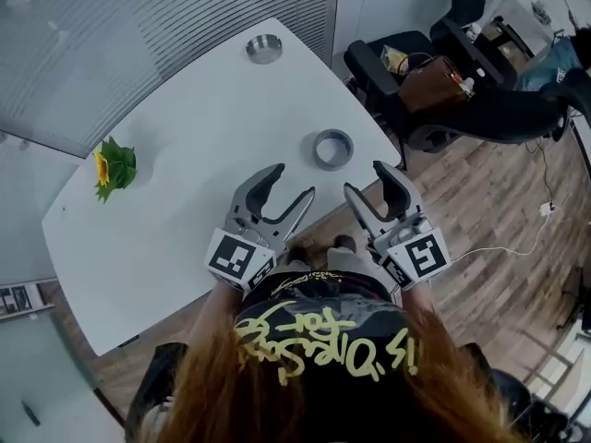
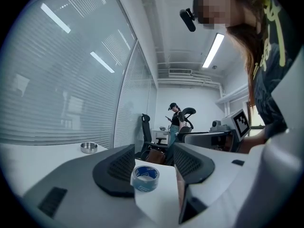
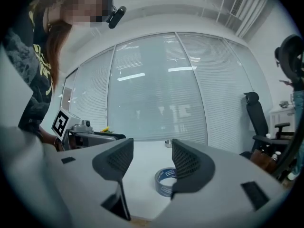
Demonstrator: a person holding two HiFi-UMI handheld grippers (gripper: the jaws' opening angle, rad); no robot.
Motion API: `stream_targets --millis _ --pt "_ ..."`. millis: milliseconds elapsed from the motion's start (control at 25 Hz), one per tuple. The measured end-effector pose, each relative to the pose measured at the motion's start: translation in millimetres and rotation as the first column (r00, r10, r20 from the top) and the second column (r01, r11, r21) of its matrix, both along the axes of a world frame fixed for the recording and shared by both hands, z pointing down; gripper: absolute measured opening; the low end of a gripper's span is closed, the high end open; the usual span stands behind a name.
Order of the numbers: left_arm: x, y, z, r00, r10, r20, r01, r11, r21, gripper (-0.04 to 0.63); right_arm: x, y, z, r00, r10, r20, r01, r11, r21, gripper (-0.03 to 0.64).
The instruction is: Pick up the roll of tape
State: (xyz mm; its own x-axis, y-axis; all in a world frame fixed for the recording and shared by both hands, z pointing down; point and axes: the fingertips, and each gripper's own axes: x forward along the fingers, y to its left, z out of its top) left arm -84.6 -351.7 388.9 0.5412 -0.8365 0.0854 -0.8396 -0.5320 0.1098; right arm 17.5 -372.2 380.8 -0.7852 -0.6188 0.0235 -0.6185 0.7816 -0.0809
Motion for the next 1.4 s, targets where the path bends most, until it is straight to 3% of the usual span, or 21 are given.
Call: stream_targets --millis 160,280,480,680,1040,1240,1400 --pt "14.7 -7.9 17.0 1.000 0.020 0.012 -0.019 0.999 -0.048 0.258 0.1 -6.5 10.3 0.989 -0.148 -0.028 0.148 0.989 -0.002 0.239" --pt "26.7 -9.8 34.2 0.995 0.079 0.058 -0.075 0.994 -0.078 0.292 -3.2 -8.0 31.9 0.953 -0.270 -0.137 0.271 0.962 -0.011 0.241" --pt "41.7 -22.8 67.8 0.975 0.124 0.184 -0.101 0.987 -0.127 0.336 2.7 -28.9 66.7 0.901 -0.369 -0.227 0.364 0.929 -0.063 0.256" --pt "41.7 -40.5 100.1 0.964 0.120 0.236 -0.070 0.976 -0.208 0.348 1.2 -48.8 97.5 0.836 -0.460 -0.300 0.457 0.885 -0.083 0.282" --pt "36.8 -77.0 136.1 0.941 0.104 0.322 -0.005 0.956 -0.293 0.347 -10.6 -64.6 142.2 0.707 -0.576 -0.409 0.568 0.808 -0.156 0.301" --pt "44.5 -84.6 153.4 0.913 0.166 0.373 -0.023 0.933 -0.359 0.351 -19.7 -70.1 156.9 0.662 -0.602 -0.447 0.594 0.785 -0.177 0.308" --pt "49.7 -88.2 165.0 0.891 0.205 0.404 -0.030 0.917 -0.397 0.351 -25.4 -73.6 160.8 0.655 -0.614 -0.440 0.600 0.777 -0.191 0.307"
